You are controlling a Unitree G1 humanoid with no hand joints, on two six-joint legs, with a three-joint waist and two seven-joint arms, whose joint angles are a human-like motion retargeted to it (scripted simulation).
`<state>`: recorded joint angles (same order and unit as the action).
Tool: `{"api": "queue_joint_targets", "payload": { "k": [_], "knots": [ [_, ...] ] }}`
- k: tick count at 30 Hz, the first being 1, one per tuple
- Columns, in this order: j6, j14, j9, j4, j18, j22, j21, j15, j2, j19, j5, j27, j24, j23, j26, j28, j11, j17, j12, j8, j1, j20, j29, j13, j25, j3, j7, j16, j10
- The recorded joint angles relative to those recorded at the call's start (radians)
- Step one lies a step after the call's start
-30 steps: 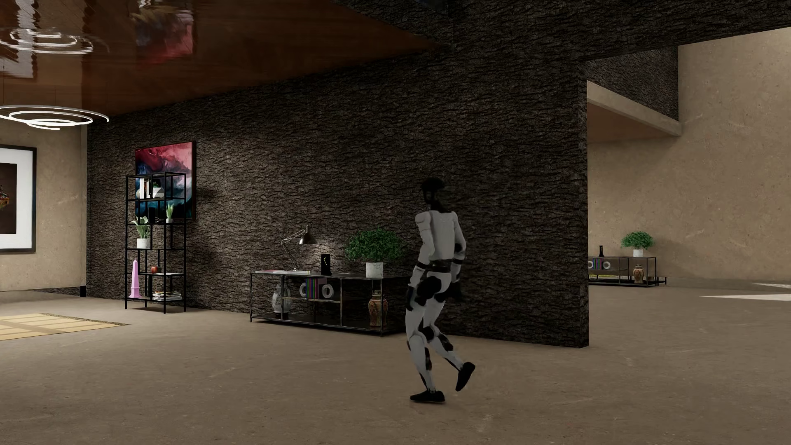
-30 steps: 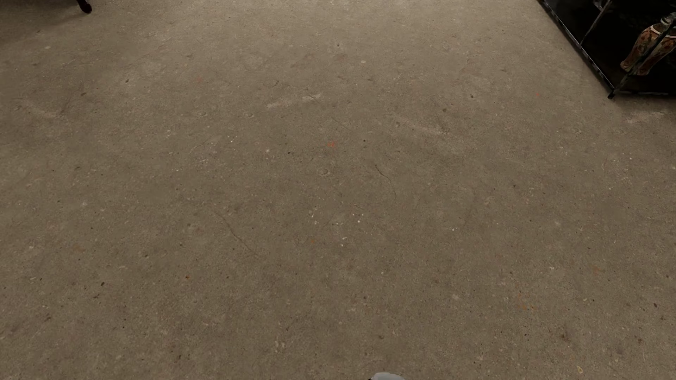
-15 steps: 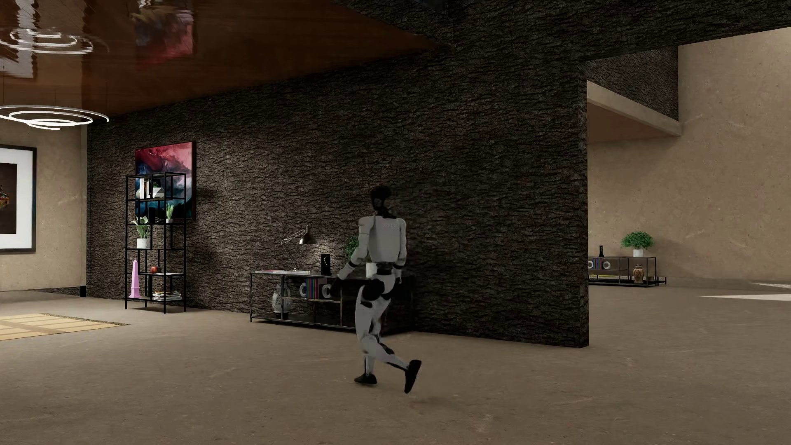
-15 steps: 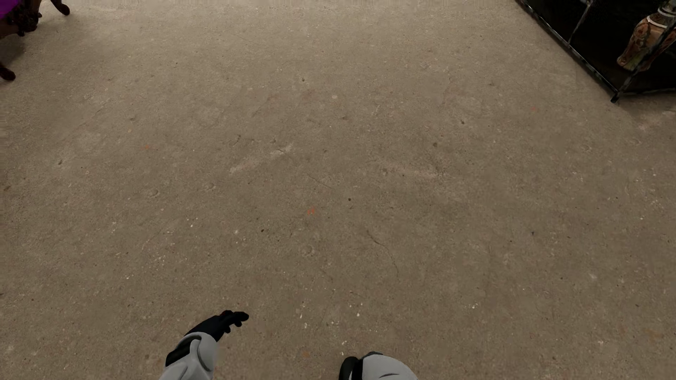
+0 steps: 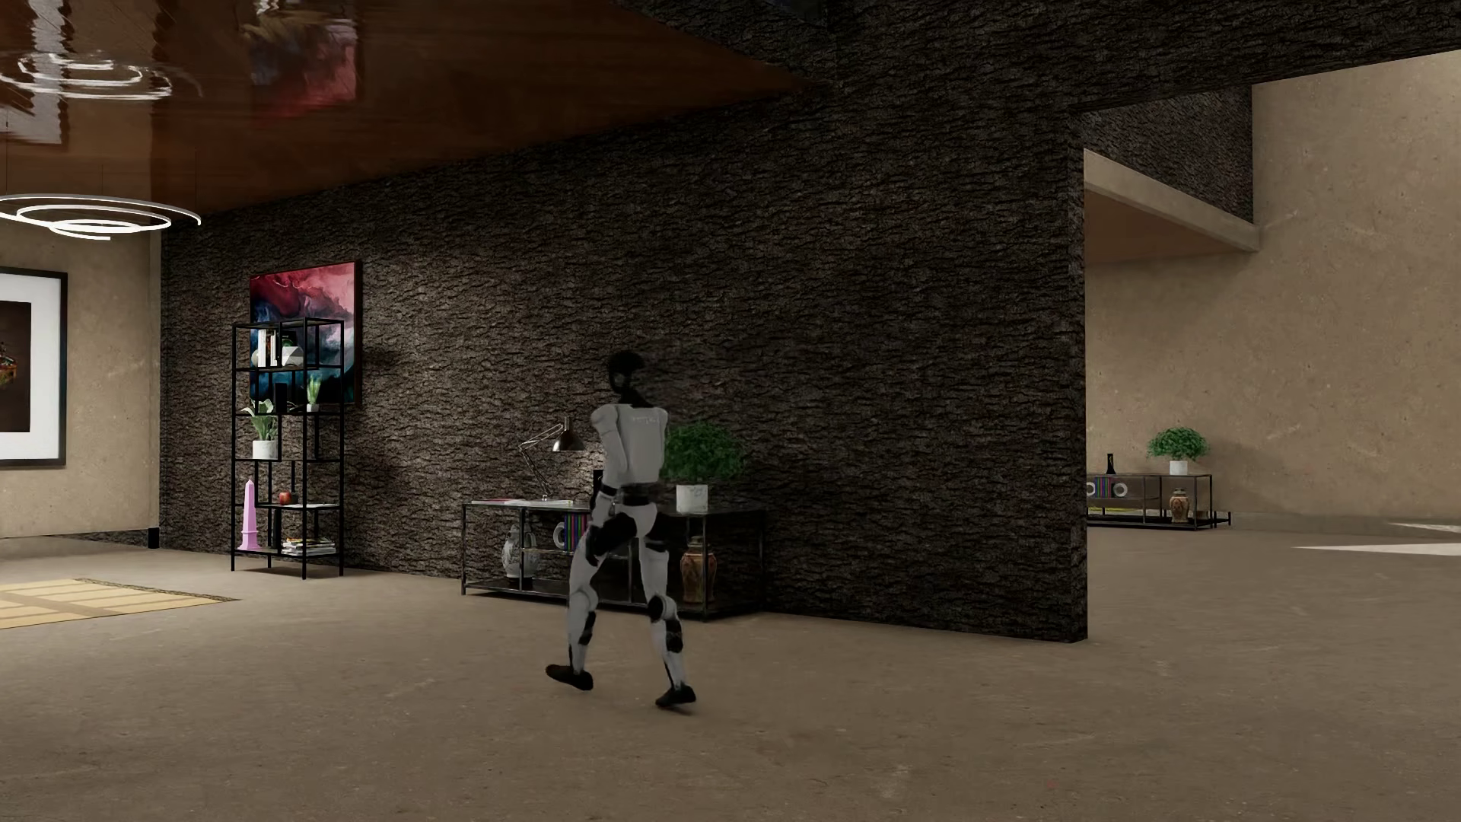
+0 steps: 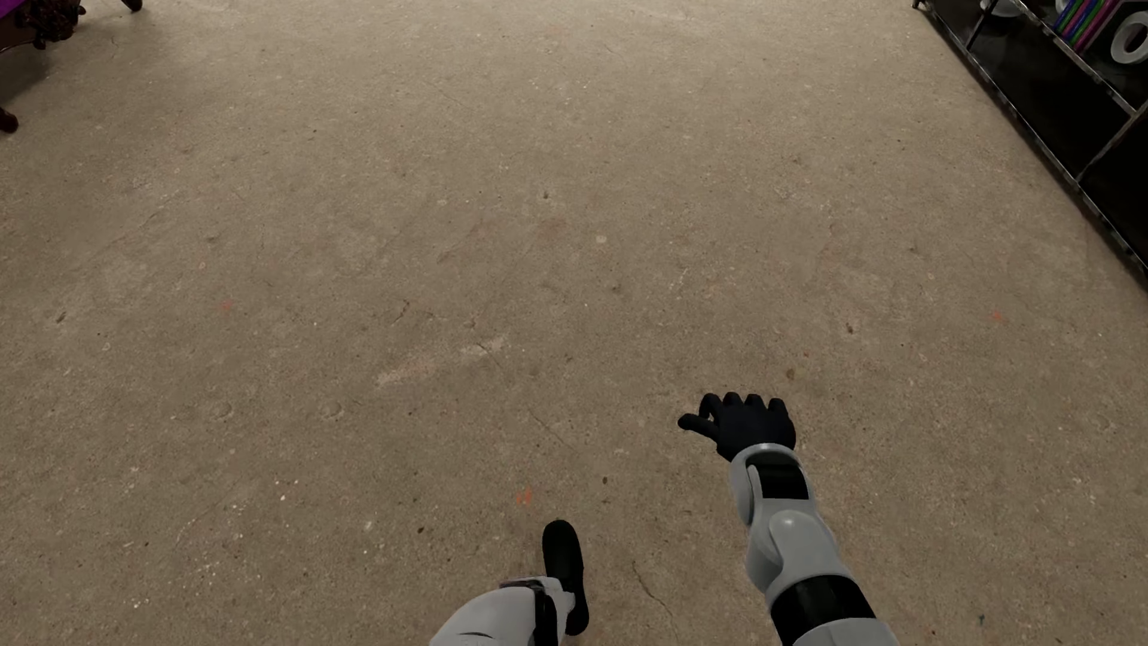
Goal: Move towards the dark shelves
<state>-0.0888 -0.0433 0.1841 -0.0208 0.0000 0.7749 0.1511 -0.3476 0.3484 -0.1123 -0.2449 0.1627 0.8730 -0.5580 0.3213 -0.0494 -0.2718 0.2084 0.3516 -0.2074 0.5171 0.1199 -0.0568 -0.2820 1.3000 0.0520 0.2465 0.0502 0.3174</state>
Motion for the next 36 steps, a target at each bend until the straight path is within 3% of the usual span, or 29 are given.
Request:
{"api": "queue_joint_targets", "payload": {
  "k": [2,3,4,5,6,8,9,10,11,13,15,17,18,19,20,21,22,23,24,25,26,27,28,30,31,32,33,36],
  "knots": [
    [0.024,0.085,-0.008,-0.015,0.194,-0.080,-0.016,0.115,0.041,0.006,0.031,0.078,-0.071,-0.118,0.003,0.082,-0.092,-0.049,0.079,0.032,-0.013,0.100,0.023,0.041,-0.050,0.032,0.018,-0.078,0.122],
    [0.041,0.073,-0.010,-0.029,0.214,-0.103,-0.044,0.194,0.026,0.024,0.058,0.125,-0.104,-0.191,0.000,0.085,-0.193,-0.080,0.108,0.046,-0.013,0.127,0.022,0.074,-0.087,0.044,0.037,-0.112,0.204],
    [0.060,-0.002,-0.009,-0.038,0.209,-0.099,-0.070,0.297,-0.022,0.075,0.091,0.187,-0.110,-0.260,0.008,0.065,-0.355,-0.105,0.119,0.044,-0.010,0.128,0.006,0.116,-0.108,0.051,0.052,-0.127,0.296],
    [0.077,-0.066,-0.009,-0.037,0.201,-0.079,-0.060,0.384,-0.104,0.185,0.139,0.231,-0.094,-0.326,0.024,0.052,-0.562,-0.117,0.110,0.041,-0.028,0.118,-0.038,0.163,-0.090,0.053,0.067,-0.133,0.346],
    [0.094,-0.118,-0.008,-0.031,0.185,-0.048,-0.038,0.488,-0.202,0.228,0.187,0.244,-0.068,-0.368,0.043,0.048,-0.759,-0.125,0.083,0.049,-0.063,0.103,-0.083,0.211,-0.059,0.048,0.079,-0.132,0.364],
    [0.122,-0.178,-0.009,-0.001,0.156,-0.010,0.017,0.419,-0.423,0.184,0.255,0.228,-0.026,-0.377,0.049,0.108,-1.030,-0.119,0.012,0.098,-0.170,0.087,-0.103,0.332,0.038,0.021,0.093,-0.133,0.323],
    [0.132,-0.197,-0.010,0.017,0.142,-0.016,-0.015,0.393,-0.527,0.158,0.292,0.226,-0.035,-0.337,0.034,0.178,-1.096,-0.130,-0.025,0.116,-0.231,0.096,-0.077,0.409,0.035,0.000,0.087,-0.136,0.286],
    [0.139,-0.214,-0.012,0.036,0.131,-0.020,-0.080,0.392,-0.623,0.161,0.329,0.224,-0.042,-0.285,0.013,0.220,-1.111,-0.151,-0.065,0.131,-0.292,0.087,-0.047,0.489,-0.011,-0.023,0.073,-0.132,0.244],
    [0.144,-0.234,-0.014,0.053,0.120,-0.009,-0.137,0.390,-0.709,0.133,0.365,0.223,-0.037,-0.232,-0.012,0.224,-1.078,-0.176,-0.113,0.138,-0.347,0.061,-0.046,0.567,-0.063,-0.047,0.053,-0.115,0.211],
    [0.149,-0.287,-0.015,0.076,0.100,-0.014,-0.233,0.353,-0.845,0.072,0.415,0.201,-0.021,-0.173,-0.057,0.142,-0.893,-0.207,-0.220,0.136,-0.452,-0.014,-0.059,0.683,-0.166,-0.092,0.013,-0.059,0.164],
    [0.152,-0.334,-0.014,0.095,0.081,-0.031,-0.253,0.385,-0.899,0.075,0.436,0.180,-0.005,-0.185,-0.105,0.093,-0.512,-0.204,-0.330,0.106,-0.560,-0.092,-0.098,0.733,-0.174,-0.120,-0.007,0.005,0.101],
    [0.151,-0.366,-0.016,0.104,0.052,-0.042,-0.197,0.403,-0.864,0.112,0.349,0.173,0.021,-0.226,-0.112,0.104,0.018,-0.181,-0.426,0.180,-0.684,-0.147,-0.151,0.734,-0.059,-0.136,-0.009,0.058,0.003],
    [0.148,-0.384,-0.015,0.106,0.036,-0.050,-0.183,0.359,-0.873,0.189,0.301,0.150,0.018,-0.224,-0.106,0.122,0.147,-0.170,-0.458,0.252,-0.738,-0.149,-0.177,0.730,-0.002,-0.139,-0.003,0.069,-0.024],
    [0.144,-0.410,-0.013,0.102,0.018,-0.060,-0.190,0.340,-0.891,0.228,0.266,0.130,0.007,-0.211,-0.097,0.137,0.151,-0.164,-0.474,0.268,-0.786,-0.140,-0.189,0.724,0.037,-0.140,0.013,0.077,-0.026],
    [0.138,-0.427,-0.011,0.090,0.000,-0.075,-0.217,0.381,-0.901,0.182,0.237,0.117,-0.016,-0.189,-0.098,0.145,0.075,-0.170,-0.476,0.263,-0.827,-0.124,-0.184,0.718,0.054,-0.141,0.029,0.081,-0.012],
    [0.129,-0.403,-0.006,0.072,-0.009,-0.086,-0.273,0.422,-0.921,0.135,0.220,0.123,-0.032,-0.156,-0.099,0.148,-0.042,-0.194,-0.472,0.244,-0.863,-0.120,-0.162,0.711,0.033,-0.149,0.033,0.082,0.022],
    [0.115,-0.343,-0.002,0.047,-0.009,-0.091,-0.347,0.499,-0.914,0.129,0.221,0.135,-0.036,-0.115,-0.106,0.155,-0.122,-0.231,-0.463,0.218,-0.881,-0.131,-0.128,0.708,-0.024,-0.158,0.019,0.080,0.082],
    [0.097,-0.246,0.002,0.012,0.031,-0.091,-0.409,0.500,-0.908,0.107,0.228,0.143,-0.032,-0.083,-0.112,0.144,-0.212,-0.266,-0.450,0.183,-0.869,-0.154,-0.088,0.709,-0.089,-0.166,0.001,0.080,0.195],
    [0.078,-0.130,0.007,-0.040,0.034,-0.091,-0.453,0.446,-0.896,0.070,0.230,0.156,-0.020,-0.072,-0.108,0.135,-0.285,-0.294,-0.429,0.148,-0.824,-0.175,-0.043,0.698,-0.150,-0.169,-0.002,0.080,0.360],
    [0.057,-0.016,0.013,-0.104,0.017,-0.093,-0.472,0.380,-0.867,0.064,0.229,0.175,-0.008,-0.086,-0.102,0.119,-0.331,-0.307,-0.404,0.117,-0.748,-0.191,-0.014,0.672,-0.189,-0.165,-0.003,0.076,0.562],
    [0.035,0.091,0.017,-0.173,0.023,-0.107,-0.462,0.330,-0.821,0.065,0.217,0.202,-0.001,-0.130,-0.098,0.100,-0.342,-0.301,-0.369,0.096,-0.654,-0.195,-0.007,0.626,-0.195,-0.154,-0.012,0.072,0.748],
    [0.016,0.036,0.019,-0.206,0.052,-0.128,-0.407,0.291,-0.763,0.063,0.202,0.220,-0.006,-0.196,-0.096,0.092,-0.328,-0.271,-0.324,0.085,-0.553,-0.184,-0.036,0.565,-0.148,-0.140,-0.037,0.062,0.890],
    [0.003,-0.016,0.020,-0.217,0.067,-0.146,-0.312,0.260,-0.696,0.059,0.192,0.215,-0.019,-0.257,-0.092,0.094,-0.298,-0.226,-0.276,0.080,-0.446,-0.166,-0.094,0.499,-0.052,-0.123,-0.064,0.049,0.990],
    [-0.008,-0.006,0.017,-0.236,0.051,-0.172,-0.103,0.220,-0.560,0.060,0.175,0.092,-0.059,-0.296,-0.096,0.120,-0.211,-0.124,-0.182,0.082,-0.257,-0.122,-0.139,0.373,0.174,-0.087,-0.081,0.030,1.051],
    [-0.009,-0.002,0.014,-0.233,0.057,-0.175,-0.049,0.199,-0.498,0.062,0.167,0.048,-0.077,-0.280,-0.094,0.129,-0.175,-0.097,-0.141,0.085,-0.177,-0.104,-0.117,0.312,0.244,-0.070,-0.079,0.022,1.012],
    [-0.010,-0.006,0.009,-0.228,0.060,-0.180,-0.040,0.175,-0.438,0.064,0.159,0.028,-0.084,-0.255,-0.083,0.125,-0.141,-0.094,-0.094,0.087,-0.116,-0.089,-0.084,0.258,0.249,-0.053,-0.068,0.023,0.928],
    [-0.010,0.000,0.005,-0.221,0.052,-0.173,-0.064,0.146,-0.382,0.066,0.151,0.017,-0.088,-0.216,-0.075,0.124,-0.114,-0.093,-0.063,0.089,-0.067,-0.075,-0.056,0.212,0.195,-0.039,-0.054,0.029,0.806],
    [-0.010,0.047,-0.006,-0.146,-0.007,-0.107,-0.149,0.063,-0.237,0.075,0.120,0.021,-0.086,-0.108,-0.025,0.119,-0.039,-0.099,0.009,0.087,-0.035,-0.014,0.005,0.095,-0.059,-0.018,-0.036,0.020,0.149]
  ]
}}
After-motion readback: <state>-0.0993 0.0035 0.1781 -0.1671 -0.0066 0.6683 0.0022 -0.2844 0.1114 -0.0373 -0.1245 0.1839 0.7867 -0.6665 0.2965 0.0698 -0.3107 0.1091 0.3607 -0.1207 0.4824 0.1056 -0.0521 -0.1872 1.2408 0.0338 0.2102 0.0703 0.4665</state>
